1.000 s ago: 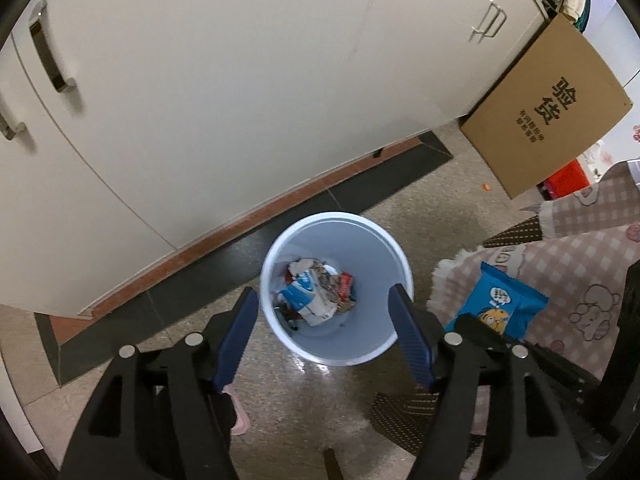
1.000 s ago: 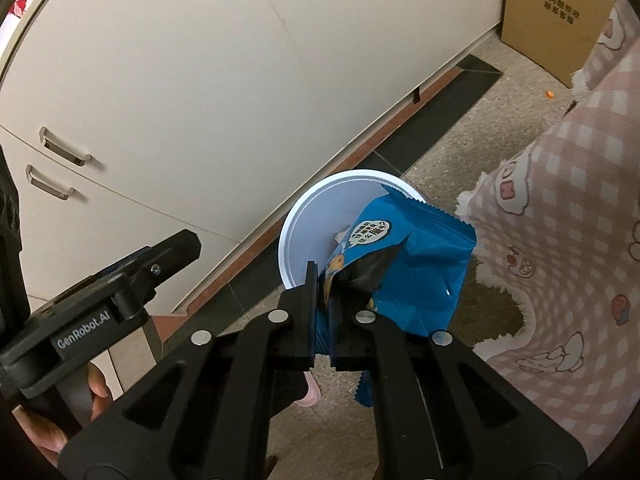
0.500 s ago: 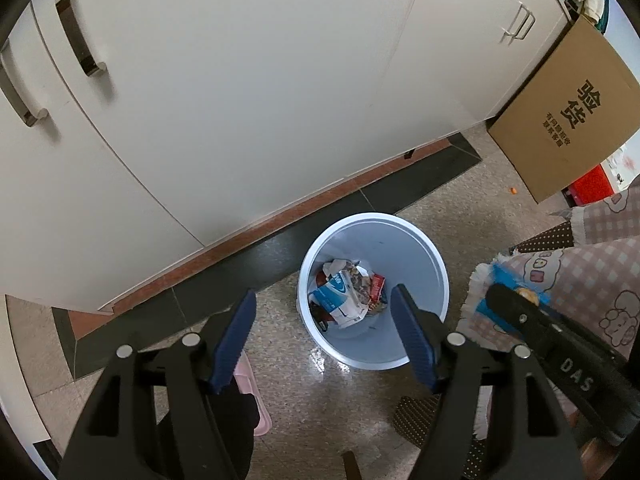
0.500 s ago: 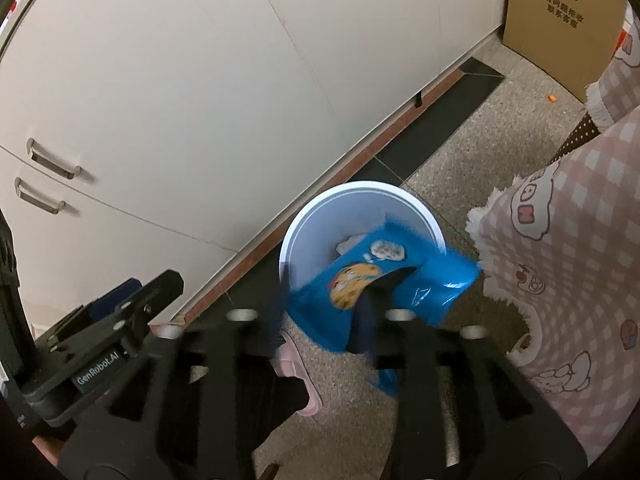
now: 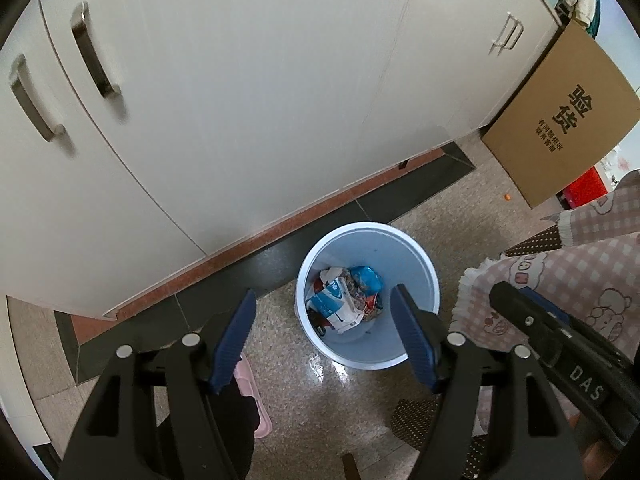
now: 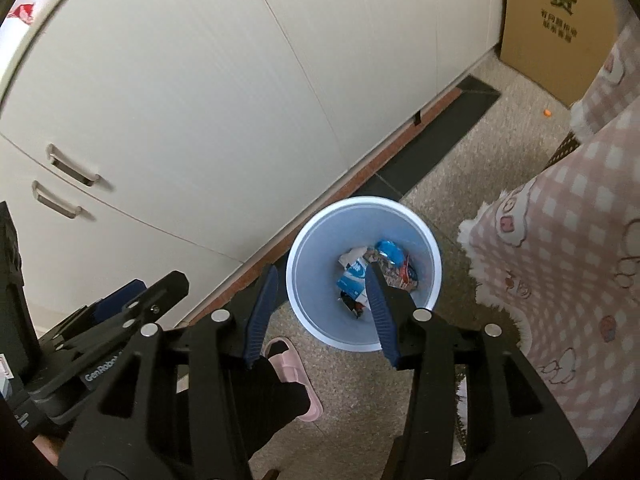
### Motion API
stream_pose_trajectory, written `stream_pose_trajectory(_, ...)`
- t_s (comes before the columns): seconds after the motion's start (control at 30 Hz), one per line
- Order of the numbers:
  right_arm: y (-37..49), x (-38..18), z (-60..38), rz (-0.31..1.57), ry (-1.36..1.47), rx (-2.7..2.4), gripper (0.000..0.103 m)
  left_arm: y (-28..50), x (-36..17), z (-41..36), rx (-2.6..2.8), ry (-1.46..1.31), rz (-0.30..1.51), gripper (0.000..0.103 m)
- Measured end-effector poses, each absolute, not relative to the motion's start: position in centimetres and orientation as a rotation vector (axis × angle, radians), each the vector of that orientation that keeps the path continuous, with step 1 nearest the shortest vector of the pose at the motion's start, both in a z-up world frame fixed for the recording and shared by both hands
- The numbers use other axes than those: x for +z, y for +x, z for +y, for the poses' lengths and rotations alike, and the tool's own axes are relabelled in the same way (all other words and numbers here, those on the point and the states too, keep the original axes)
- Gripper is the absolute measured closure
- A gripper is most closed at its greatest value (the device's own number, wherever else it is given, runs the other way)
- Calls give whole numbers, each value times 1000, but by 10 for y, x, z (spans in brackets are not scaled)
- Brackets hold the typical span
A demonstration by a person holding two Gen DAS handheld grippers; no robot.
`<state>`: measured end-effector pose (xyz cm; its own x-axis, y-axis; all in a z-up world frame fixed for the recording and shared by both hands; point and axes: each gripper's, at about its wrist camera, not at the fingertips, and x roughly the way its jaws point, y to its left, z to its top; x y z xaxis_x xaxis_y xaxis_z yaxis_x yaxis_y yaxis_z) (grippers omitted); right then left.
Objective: Collect trash
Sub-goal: 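Open the right tool to drop the blue cookie packet into the bin, then swing both open tools back over the table toward the white-orange bag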
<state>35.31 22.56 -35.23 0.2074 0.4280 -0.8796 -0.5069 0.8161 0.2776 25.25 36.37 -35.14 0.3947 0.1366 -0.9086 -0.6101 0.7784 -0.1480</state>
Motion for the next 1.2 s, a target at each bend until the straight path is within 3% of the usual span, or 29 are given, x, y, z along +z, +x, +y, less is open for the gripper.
stream_pose_trajectory(0.13,342,-316,223,1121,-88,669,58,246,-320,358,515,-505,1007,35)
stream_pose_trajectory(0.33,317,-224,204,908,-46,698,57,223,-231,343,575,-477,791,34)
stream_pose_trajectory(0.47,299,-149,164,724,-7,685,53,219,-169,317,568,-446,648,30)
stream_pose_trajectory(0.63,300,-93,89,620,65,620,50,240,-112,257,465,-367,569,27)
stream_pose_trajectory(0.87,322,-64,-37,564,131,443,49,295,-75,133,225,-185,576,26)
stream_pose_trajectory(1.2,344,-70,-191,567,209,214,48,362,-81,-35,-41,128,636,25)
